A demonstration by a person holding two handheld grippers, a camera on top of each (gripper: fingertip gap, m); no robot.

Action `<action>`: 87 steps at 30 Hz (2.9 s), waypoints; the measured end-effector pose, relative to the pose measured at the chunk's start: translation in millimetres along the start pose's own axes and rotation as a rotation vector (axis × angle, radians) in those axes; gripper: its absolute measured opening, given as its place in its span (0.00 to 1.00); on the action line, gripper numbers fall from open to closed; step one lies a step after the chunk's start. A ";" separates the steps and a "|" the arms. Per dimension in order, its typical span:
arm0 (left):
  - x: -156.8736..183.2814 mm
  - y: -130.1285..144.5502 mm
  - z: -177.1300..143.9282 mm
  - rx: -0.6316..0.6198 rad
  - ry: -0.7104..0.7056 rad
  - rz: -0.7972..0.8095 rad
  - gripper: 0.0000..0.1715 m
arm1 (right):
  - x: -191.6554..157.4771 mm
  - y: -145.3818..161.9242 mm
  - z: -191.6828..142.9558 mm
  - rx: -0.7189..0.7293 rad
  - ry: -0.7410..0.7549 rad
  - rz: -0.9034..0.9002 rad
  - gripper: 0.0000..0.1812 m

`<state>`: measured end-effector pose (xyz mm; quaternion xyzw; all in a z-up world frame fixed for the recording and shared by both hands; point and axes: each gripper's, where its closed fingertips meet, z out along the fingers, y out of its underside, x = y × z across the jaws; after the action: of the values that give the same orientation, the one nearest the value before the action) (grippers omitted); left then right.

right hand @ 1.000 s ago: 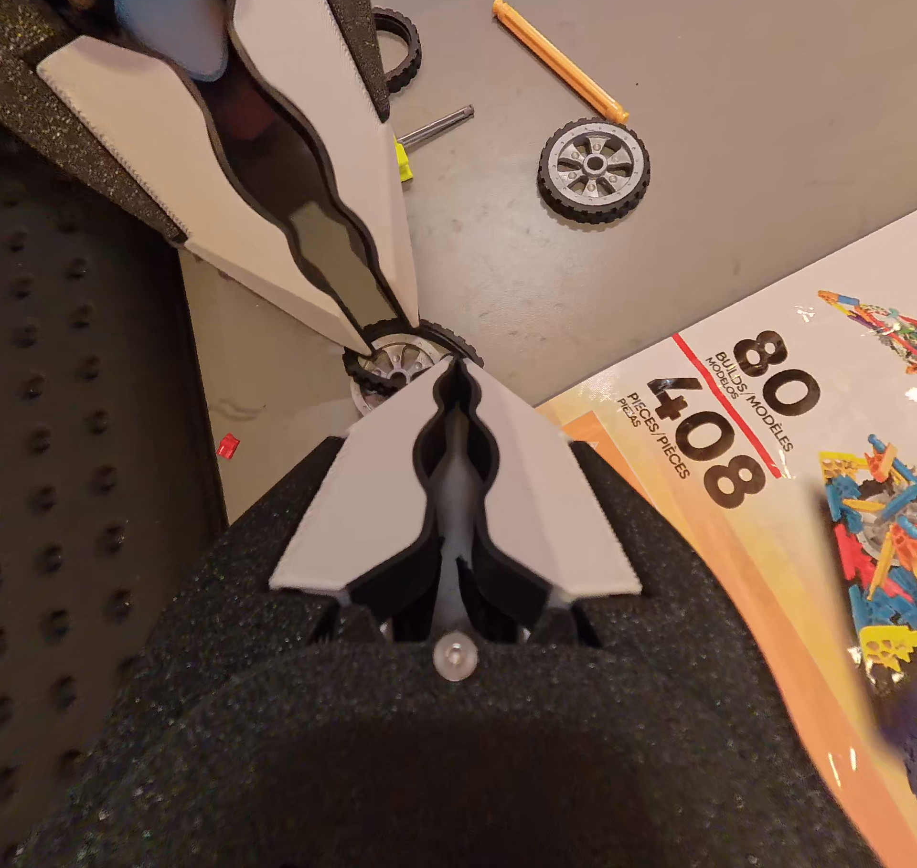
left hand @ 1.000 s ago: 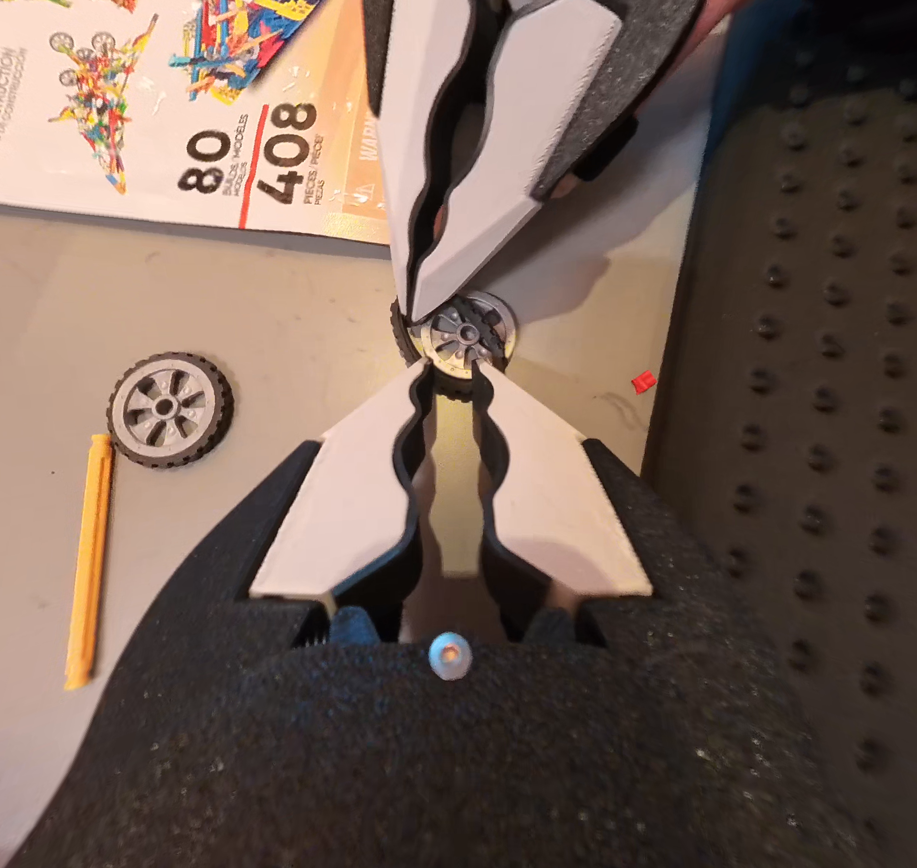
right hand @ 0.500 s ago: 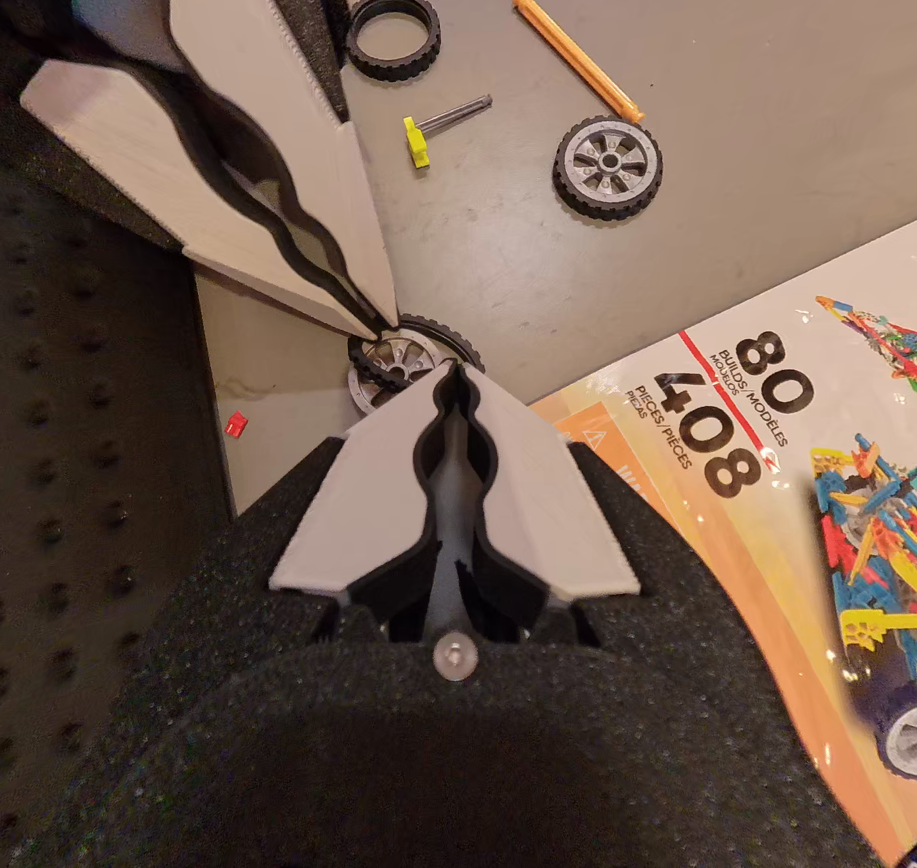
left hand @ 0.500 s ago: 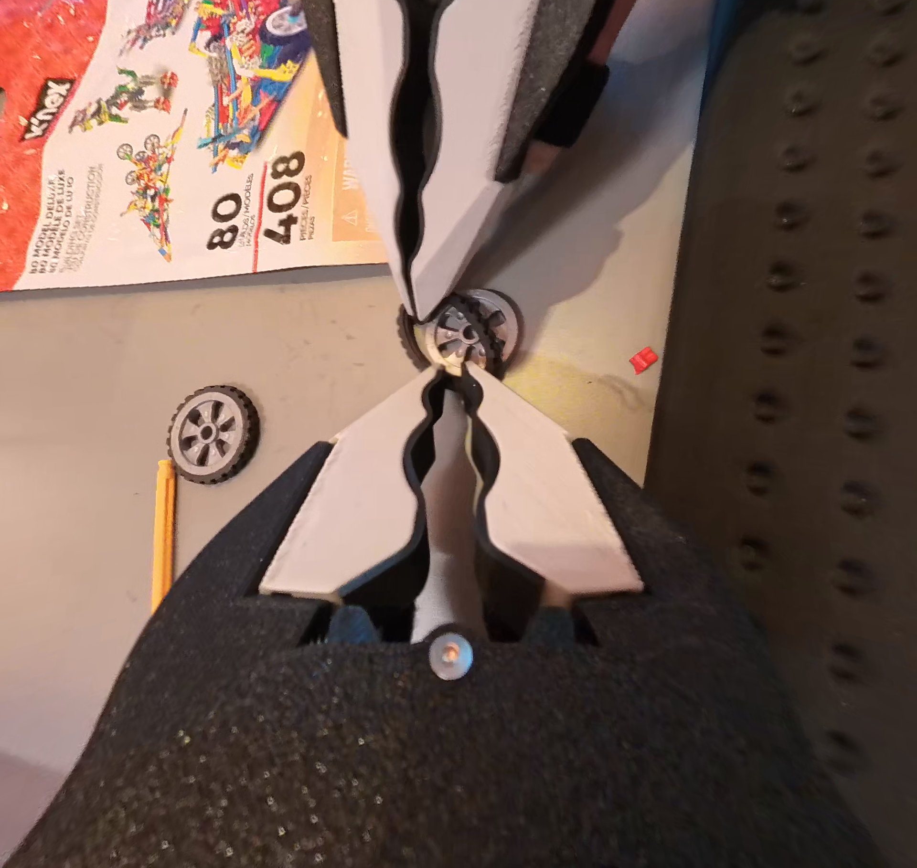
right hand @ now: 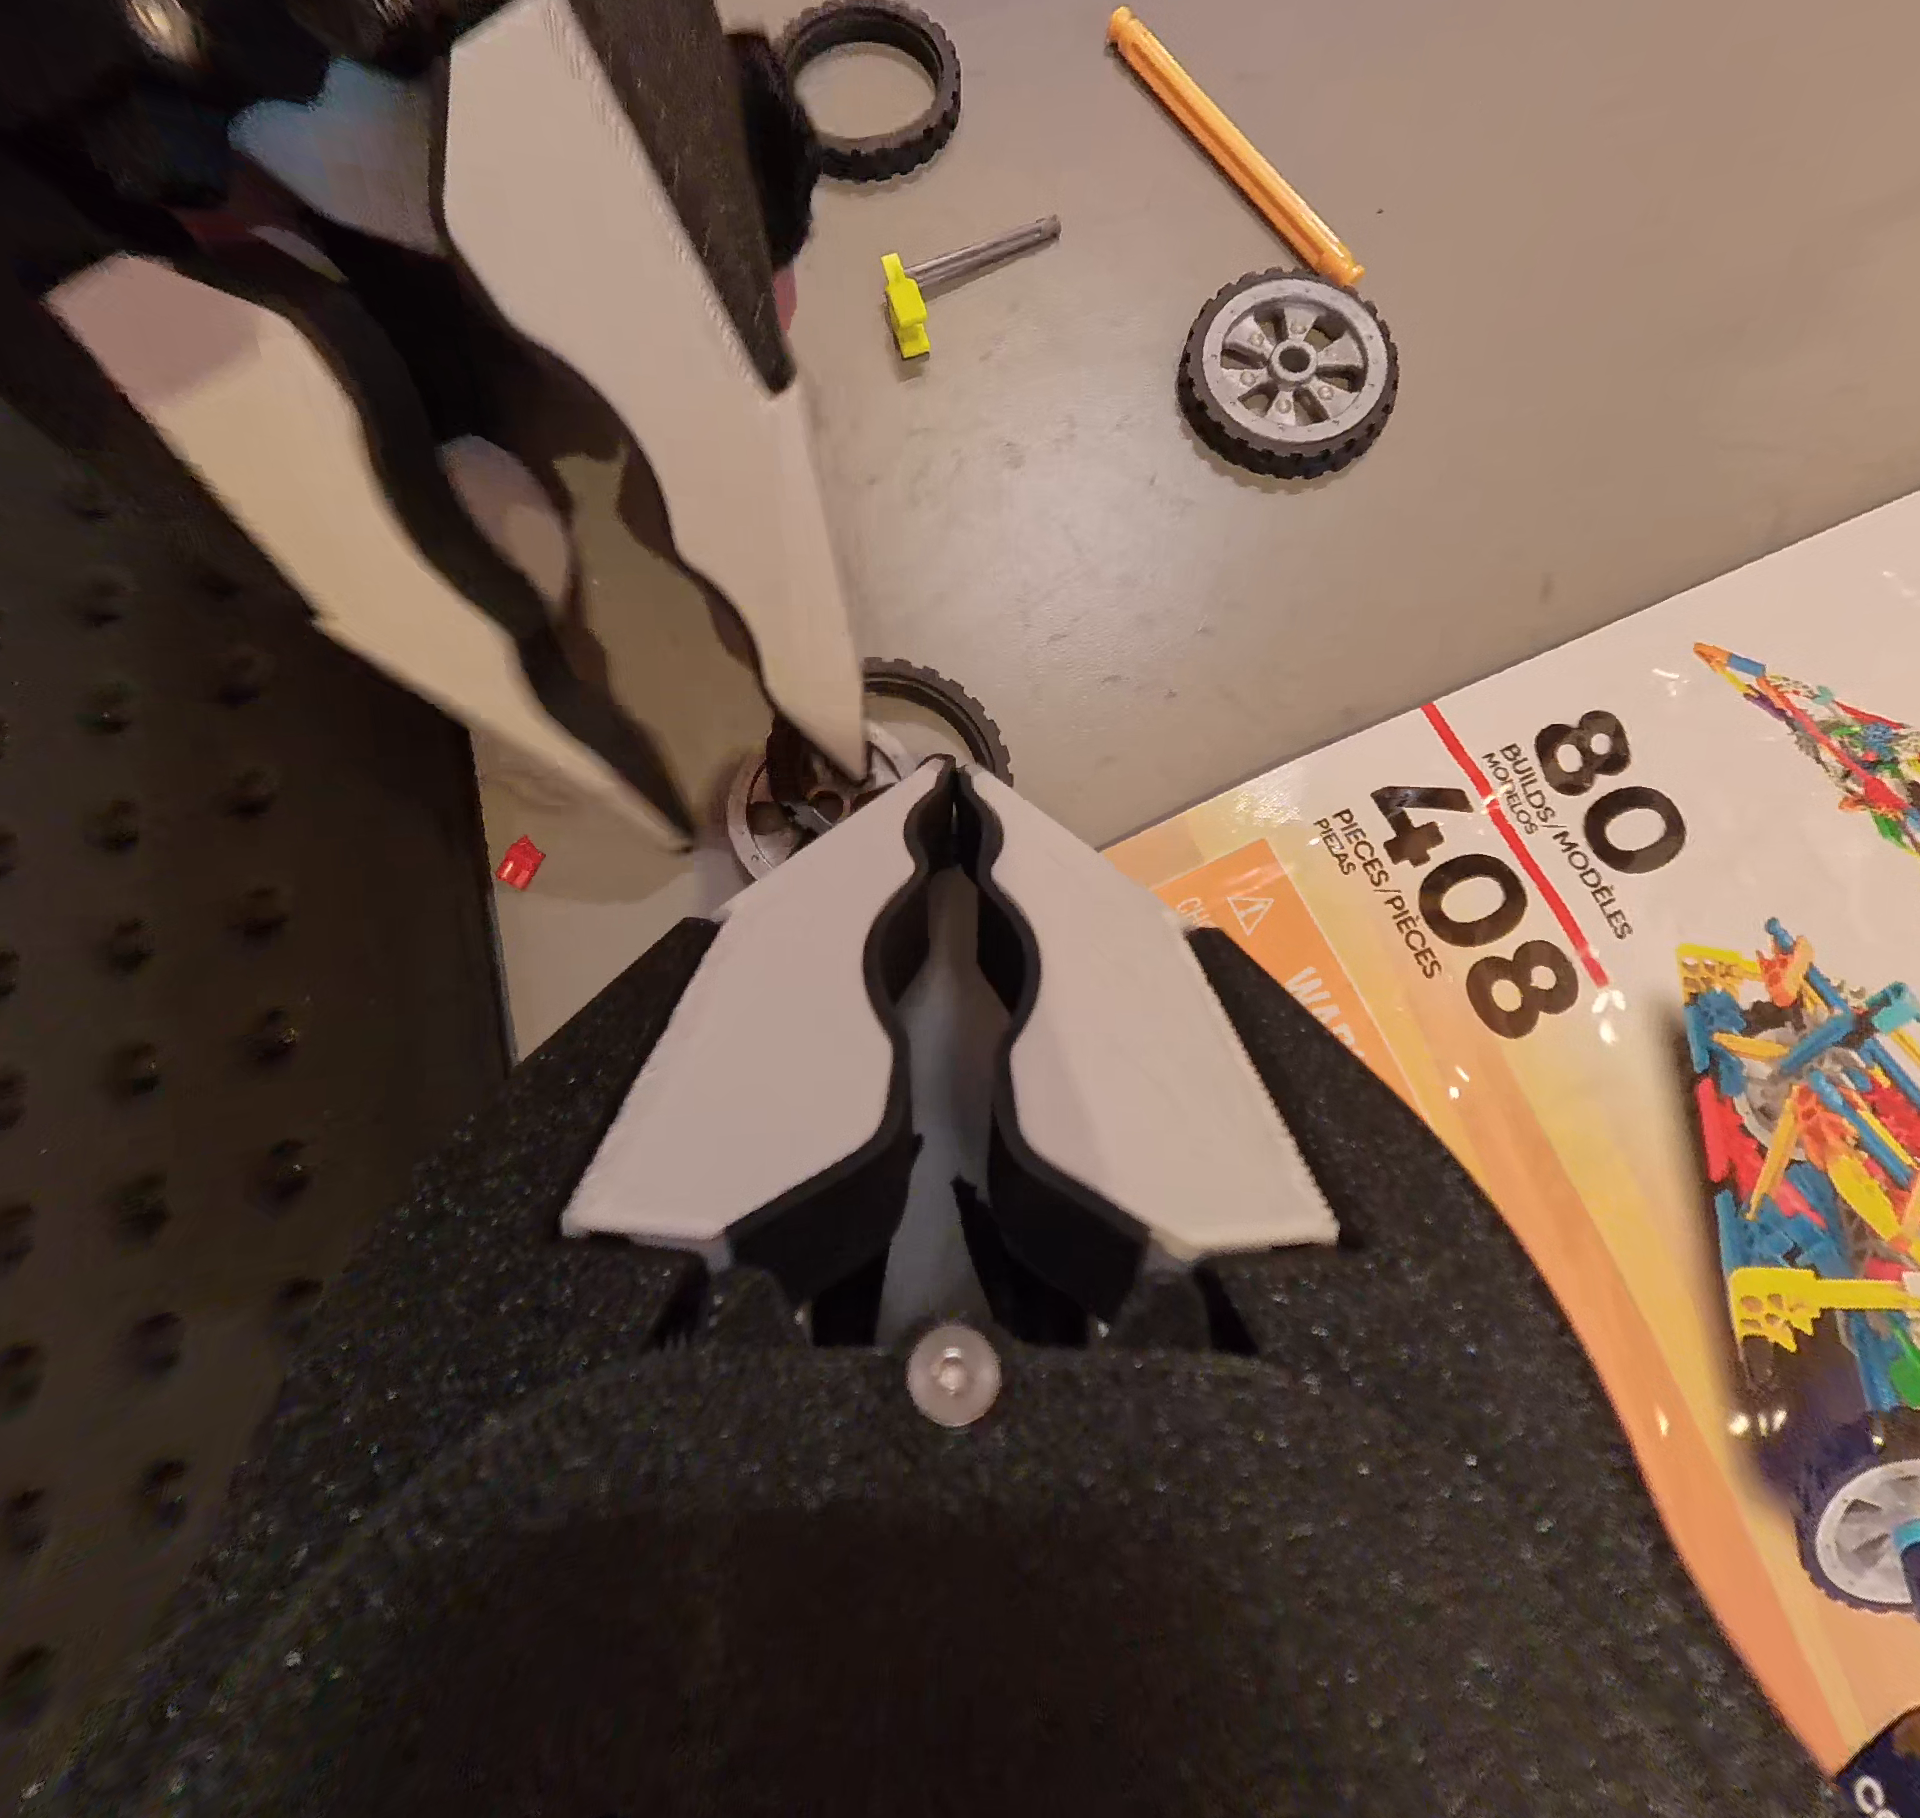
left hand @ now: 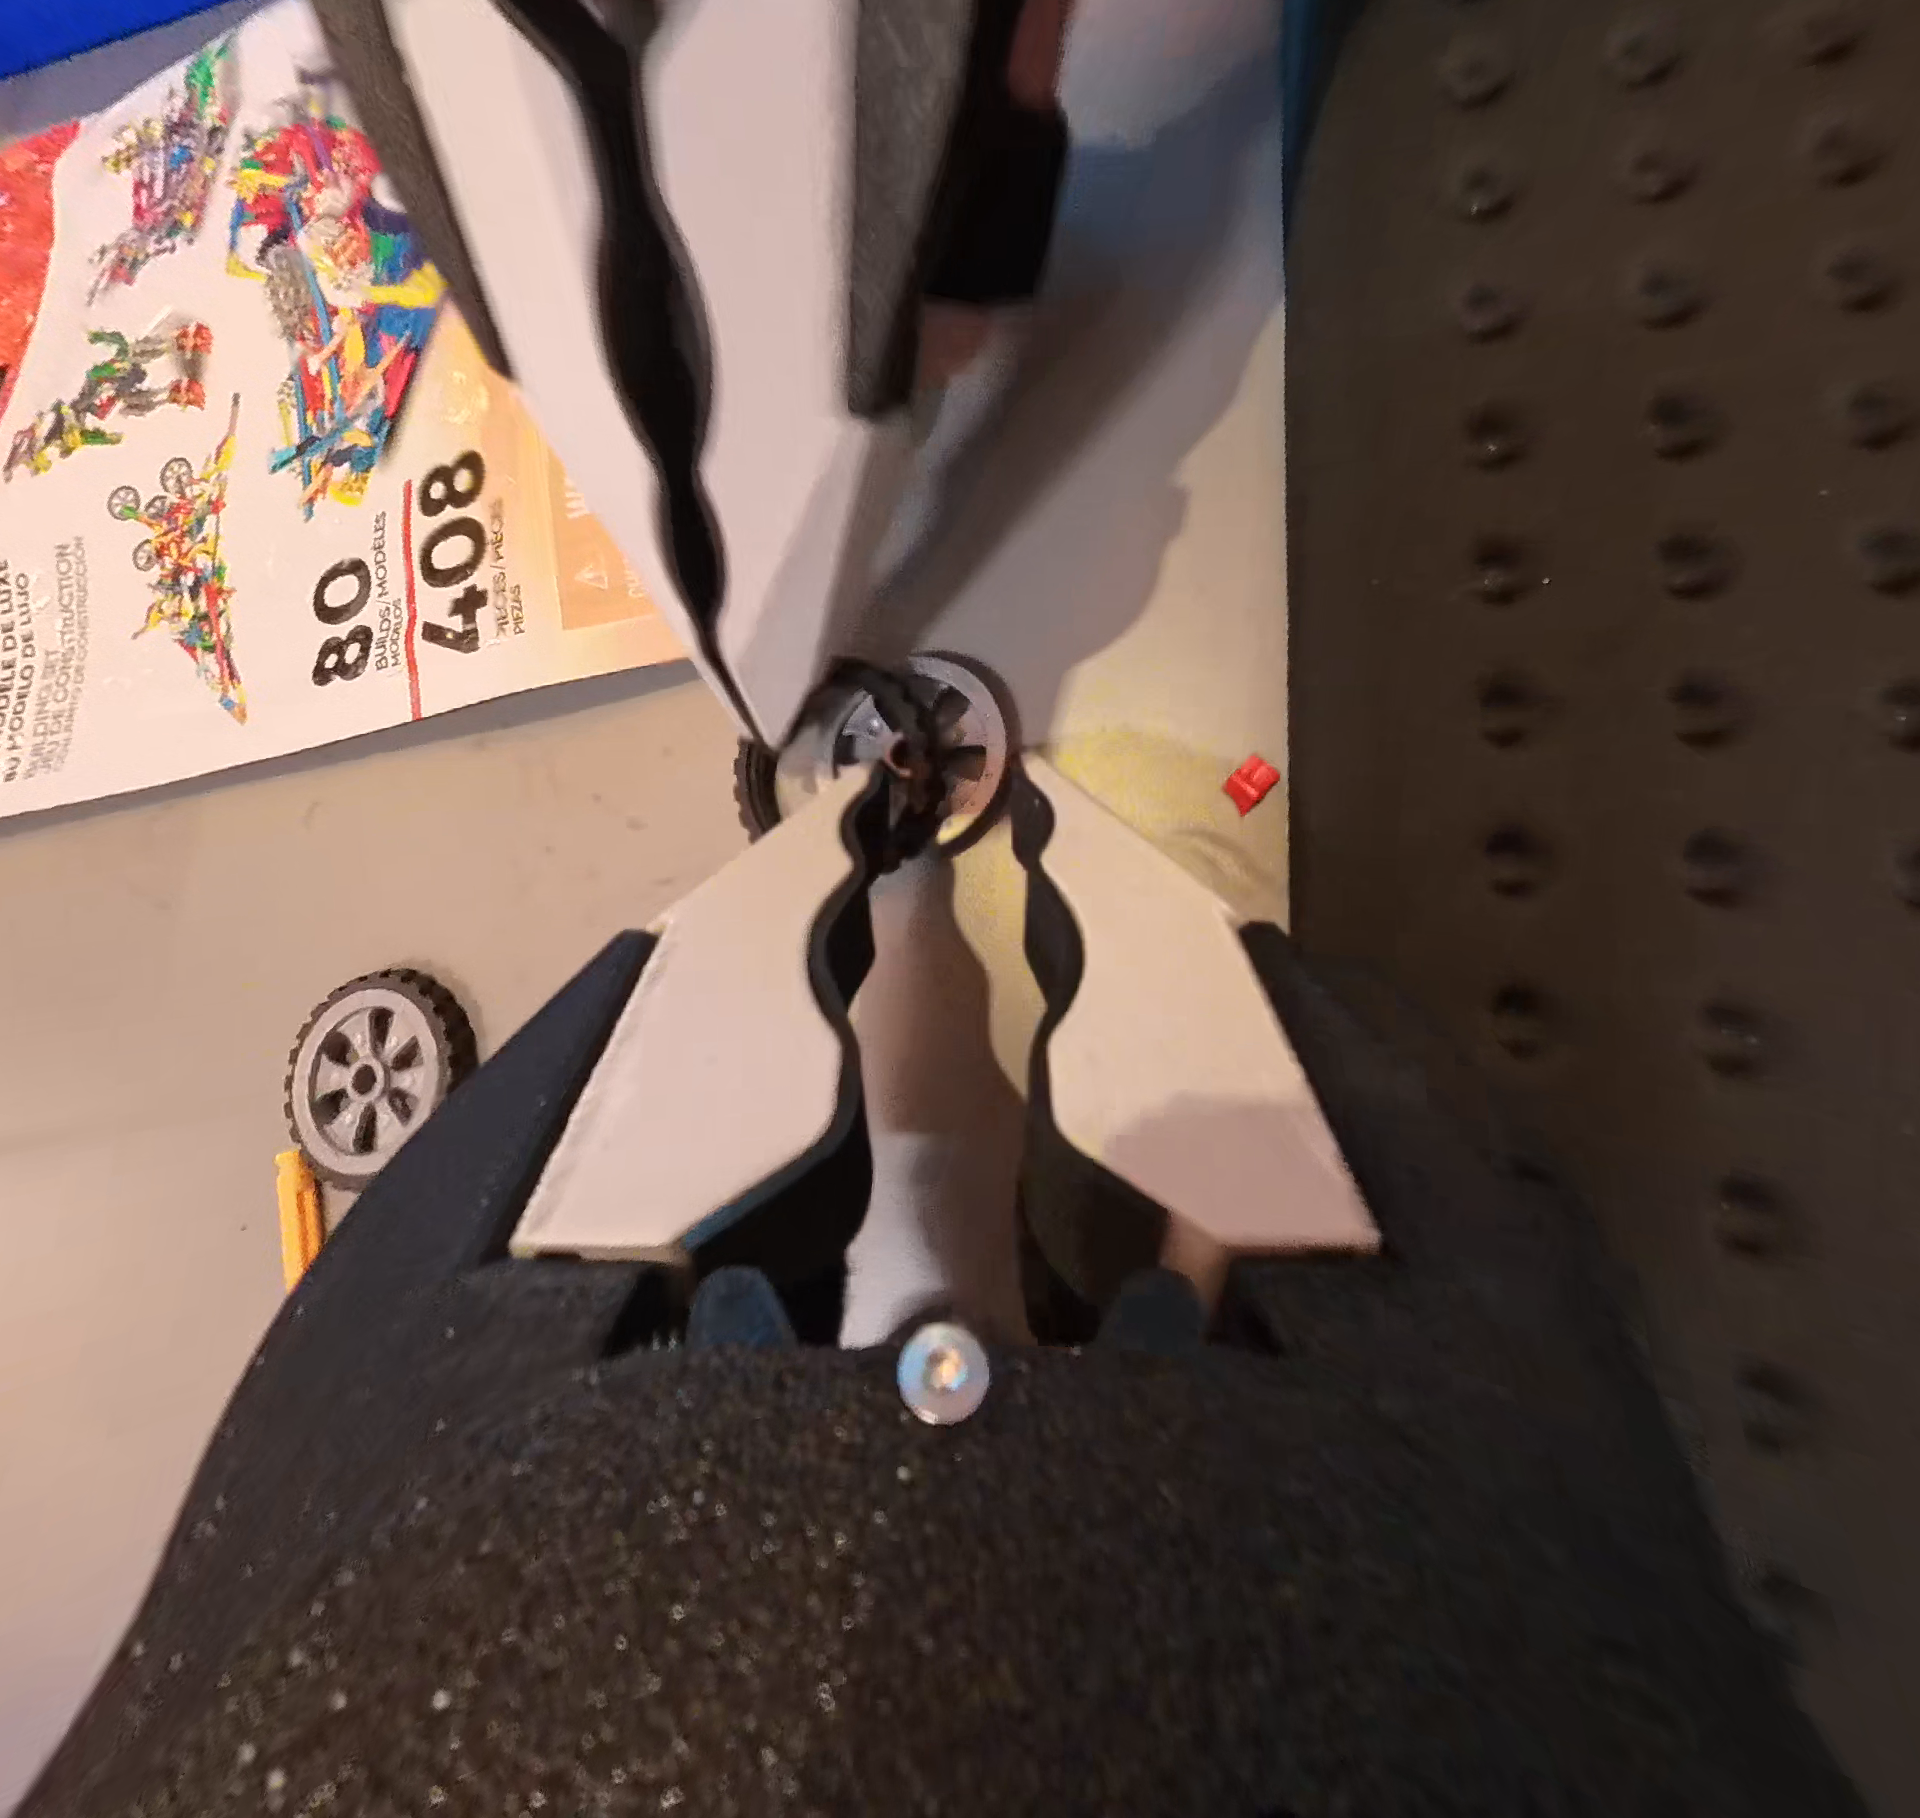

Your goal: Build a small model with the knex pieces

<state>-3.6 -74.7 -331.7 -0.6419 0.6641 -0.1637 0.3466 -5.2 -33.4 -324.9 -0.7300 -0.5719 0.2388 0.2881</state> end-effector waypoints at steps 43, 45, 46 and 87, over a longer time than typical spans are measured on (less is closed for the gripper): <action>-14.5 5.6 -19.9 0.040 0.024 0.040 0.13 | -18.0 -12.7 -15.6 -0.006 -0.079 -0.250 0.08; -20.5 1.9 -23.2 0.057 0.020 0.017 0.12 | -14.0 -13.7 -12.6 -0.008 -0.071 -0.244 0.08; -21.6 0.0 -24.0 0.063 0.023 0.006 0.12 | -12.1 -13.9 -10.6 -0.011 -0.061 -0.252 0.08; -25.4 30.7 -33.4 -0.093 -0.050 -0.032 0.04 | -31.8 -21.4 5.0 -0.041 -0.064 -0.206 0.25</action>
<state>-50.3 -54.1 -322.1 -0.6716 0.6520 -0.1220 0.3301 -30.9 -59.8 -313.1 -0.6650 -0.6576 0.2193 0.2780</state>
